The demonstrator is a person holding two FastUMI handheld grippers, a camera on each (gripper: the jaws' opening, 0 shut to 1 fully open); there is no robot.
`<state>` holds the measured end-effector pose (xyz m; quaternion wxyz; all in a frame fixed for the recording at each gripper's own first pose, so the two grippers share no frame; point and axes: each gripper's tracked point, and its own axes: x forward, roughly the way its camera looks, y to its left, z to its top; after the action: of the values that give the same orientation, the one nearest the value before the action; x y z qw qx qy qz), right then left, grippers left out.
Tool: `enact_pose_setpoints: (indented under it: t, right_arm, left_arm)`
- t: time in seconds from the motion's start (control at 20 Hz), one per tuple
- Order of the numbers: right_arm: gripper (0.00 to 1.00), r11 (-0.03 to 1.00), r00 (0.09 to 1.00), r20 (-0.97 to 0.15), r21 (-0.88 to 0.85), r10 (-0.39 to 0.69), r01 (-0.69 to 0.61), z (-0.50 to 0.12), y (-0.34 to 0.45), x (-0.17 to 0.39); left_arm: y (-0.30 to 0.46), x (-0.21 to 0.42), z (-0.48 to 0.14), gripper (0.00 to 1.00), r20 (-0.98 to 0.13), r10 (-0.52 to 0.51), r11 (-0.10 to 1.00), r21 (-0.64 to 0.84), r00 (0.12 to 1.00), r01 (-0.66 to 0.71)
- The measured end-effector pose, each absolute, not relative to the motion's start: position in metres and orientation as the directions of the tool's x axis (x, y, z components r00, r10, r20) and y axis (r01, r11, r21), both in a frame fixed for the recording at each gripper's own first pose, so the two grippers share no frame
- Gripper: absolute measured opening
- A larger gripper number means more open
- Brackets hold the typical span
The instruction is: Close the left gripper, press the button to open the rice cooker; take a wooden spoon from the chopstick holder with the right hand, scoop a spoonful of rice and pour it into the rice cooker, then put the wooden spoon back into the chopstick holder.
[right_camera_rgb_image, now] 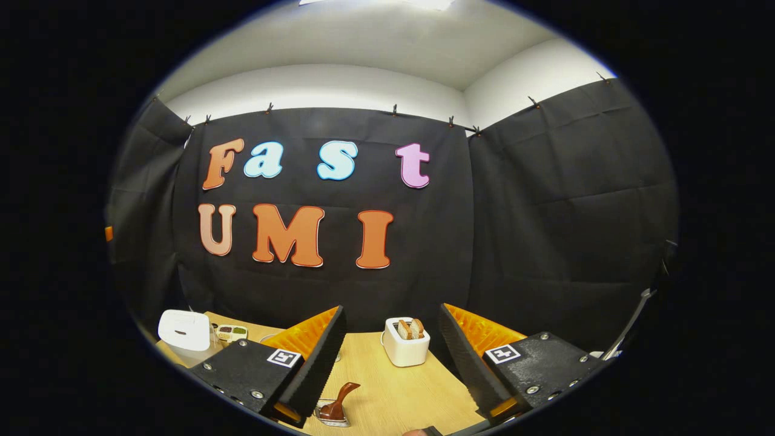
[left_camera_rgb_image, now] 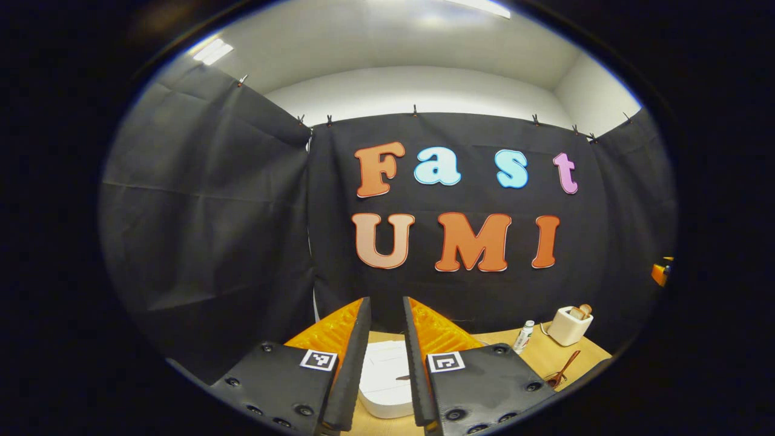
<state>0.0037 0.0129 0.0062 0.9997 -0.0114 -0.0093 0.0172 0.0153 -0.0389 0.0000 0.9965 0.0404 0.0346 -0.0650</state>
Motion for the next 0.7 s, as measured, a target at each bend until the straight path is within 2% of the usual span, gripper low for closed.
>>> enact_pose_setpoints:
  t: [0.1,0.15,0.35,0.45,0.7]
  right_arm:
    - [0.95,0.999,0.999,0.015,-0.021,0.045,-0.044,0.005,0.019,0.006]
    - [0.95,0.999,0.999,0.016,-0.021,0.049,-0.049,0.004,0.02,0.006]
    - [0.95,0.998,0.998,0.009,-0.032,0.06,-0.06,0.001,0.026,0.006]
    - [0.95,0.997,0.998,0.003,-0.033,0.063,-0.063,-0.002,0.027,0.005]
    - [0.95,0.998,0.998,-0.013,-0.027,0.056,-0.056,-0.01,0.024,0.003]
  left_arm:
    - [-0.038,0.015,-0.005,0.12,-0.085,-0.111,0.988,0.095,0.99,0.119]
    - [-0.04,0.015,-0.006,0.05,-0.093,-0.121,0.987,0.093,0.988,0.13]
    - [-0.032,0.024,-0.017,0.04,-0.14,-0.11,0.99,0.069,0.984,0.12]
    - [-0.042,0.024,-0.02,0.04,-0.157,-0.142,0.988,0.036,0.977,0.149]
    - [-0.057,0.044,-0.045,0.03,-0.225,-0.183,0.977,0.064,0.957,0.202]
